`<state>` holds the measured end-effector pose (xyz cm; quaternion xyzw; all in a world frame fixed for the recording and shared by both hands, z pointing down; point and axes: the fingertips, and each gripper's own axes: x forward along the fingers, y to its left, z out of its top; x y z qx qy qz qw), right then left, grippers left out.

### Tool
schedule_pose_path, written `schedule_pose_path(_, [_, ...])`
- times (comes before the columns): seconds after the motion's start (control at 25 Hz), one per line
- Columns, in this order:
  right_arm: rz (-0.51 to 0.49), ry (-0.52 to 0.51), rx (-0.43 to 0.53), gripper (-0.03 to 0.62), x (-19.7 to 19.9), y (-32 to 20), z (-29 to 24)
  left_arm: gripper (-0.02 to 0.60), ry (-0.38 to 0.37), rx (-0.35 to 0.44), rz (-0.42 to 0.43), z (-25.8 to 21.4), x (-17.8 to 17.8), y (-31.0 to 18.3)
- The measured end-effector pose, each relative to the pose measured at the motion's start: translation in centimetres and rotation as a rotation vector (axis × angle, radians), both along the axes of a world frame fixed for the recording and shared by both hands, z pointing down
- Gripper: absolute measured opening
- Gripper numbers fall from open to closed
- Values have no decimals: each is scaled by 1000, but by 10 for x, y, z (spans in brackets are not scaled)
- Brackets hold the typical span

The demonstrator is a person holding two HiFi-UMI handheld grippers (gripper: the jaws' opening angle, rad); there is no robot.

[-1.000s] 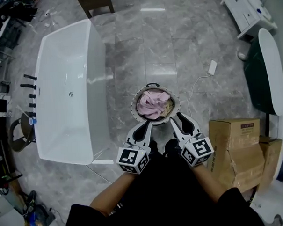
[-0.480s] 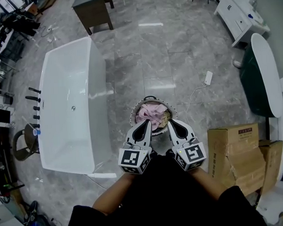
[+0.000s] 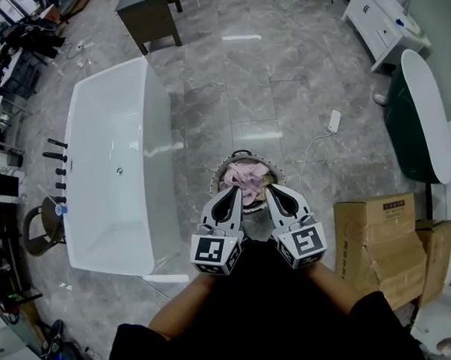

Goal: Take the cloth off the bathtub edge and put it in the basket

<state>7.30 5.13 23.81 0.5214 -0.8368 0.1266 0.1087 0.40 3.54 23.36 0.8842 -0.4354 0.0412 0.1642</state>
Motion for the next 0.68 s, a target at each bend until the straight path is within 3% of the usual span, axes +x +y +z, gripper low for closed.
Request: schedule_pose_path(0.68, [66,33,-10,29,-13,4,10,17,16,-15,29,16,-27,-3])
